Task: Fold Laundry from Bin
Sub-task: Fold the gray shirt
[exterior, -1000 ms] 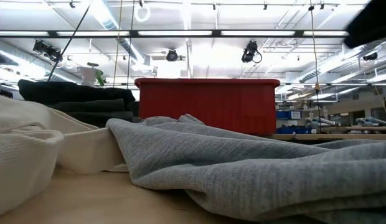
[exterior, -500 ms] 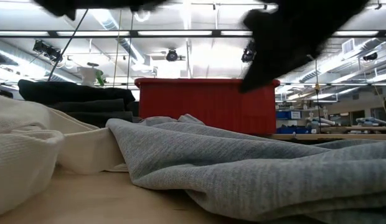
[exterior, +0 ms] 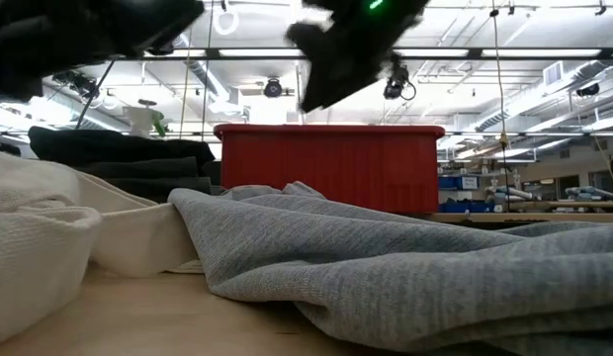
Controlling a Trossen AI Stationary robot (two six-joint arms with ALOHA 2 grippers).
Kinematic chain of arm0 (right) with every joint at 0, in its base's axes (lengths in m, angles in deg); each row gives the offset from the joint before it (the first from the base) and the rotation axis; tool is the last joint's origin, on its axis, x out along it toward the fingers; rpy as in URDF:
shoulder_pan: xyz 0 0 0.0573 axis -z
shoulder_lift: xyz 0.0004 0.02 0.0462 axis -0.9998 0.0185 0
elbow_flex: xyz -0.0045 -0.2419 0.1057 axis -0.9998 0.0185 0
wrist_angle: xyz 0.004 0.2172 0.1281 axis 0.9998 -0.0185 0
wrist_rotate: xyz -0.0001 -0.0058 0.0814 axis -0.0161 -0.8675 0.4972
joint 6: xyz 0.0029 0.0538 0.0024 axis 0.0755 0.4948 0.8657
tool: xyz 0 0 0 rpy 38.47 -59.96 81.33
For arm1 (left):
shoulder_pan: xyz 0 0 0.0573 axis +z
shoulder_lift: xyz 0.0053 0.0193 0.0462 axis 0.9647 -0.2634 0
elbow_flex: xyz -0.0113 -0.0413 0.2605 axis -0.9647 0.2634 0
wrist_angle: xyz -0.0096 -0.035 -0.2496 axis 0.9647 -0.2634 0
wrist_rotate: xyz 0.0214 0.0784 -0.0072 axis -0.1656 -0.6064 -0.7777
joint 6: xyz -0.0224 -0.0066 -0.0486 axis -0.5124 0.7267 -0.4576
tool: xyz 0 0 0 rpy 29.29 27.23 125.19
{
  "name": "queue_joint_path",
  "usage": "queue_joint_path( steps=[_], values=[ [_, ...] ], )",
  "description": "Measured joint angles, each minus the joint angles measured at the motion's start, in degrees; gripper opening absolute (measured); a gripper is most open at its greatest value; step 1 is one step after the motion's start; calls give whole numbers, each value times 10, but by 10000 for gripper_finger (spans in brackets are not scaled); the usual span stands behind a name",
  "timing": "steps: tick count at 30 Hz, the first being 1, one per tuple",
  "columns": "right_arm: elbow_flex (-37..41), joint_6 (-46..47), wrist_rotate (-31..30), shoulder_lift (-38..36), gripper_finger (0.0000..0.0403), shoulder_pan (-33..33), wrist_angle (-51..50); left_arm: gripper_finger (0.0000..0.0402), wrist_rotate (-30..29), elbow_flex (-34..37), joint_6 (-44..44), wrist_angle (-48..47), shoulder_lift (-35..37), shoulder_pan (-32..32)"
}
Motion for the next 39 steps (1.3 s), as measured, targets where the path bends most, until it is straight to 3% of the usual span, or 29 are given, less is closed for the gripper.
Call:
queue_joint_path(
  steps=[5, 14, 20, 25, 29, 35, 39],
  values=[
    [0, -109, 121, 3, 200, 77, 78, 152, 0, 31, -17, 13, 12, -7],
    [33, -140, 179, 3, 200, 153, 105, 152, -31, 34, -89, -18, 15, -6],
    [108, -131, 302, 4, 199, 179, 200, 152, -30, 34, -167, -35, 14, -6],
    [143, -111, 204, 10, 197, 130, 231, 152, -30, 34, -208, -60, 14, -6],
    [149, -131, 170, 40, 197, 104, 301, 152, -30, 34, -223, -60, 14, -6],
    [149, -138, 117, 91, 197, 115, 345, 152, -30, 34, -255, -69, 14, -8],
    [146, -125, 39, 101, 186, 114, 345, 152, -30, 34, -256, -75, 14, -9]
  ],
)
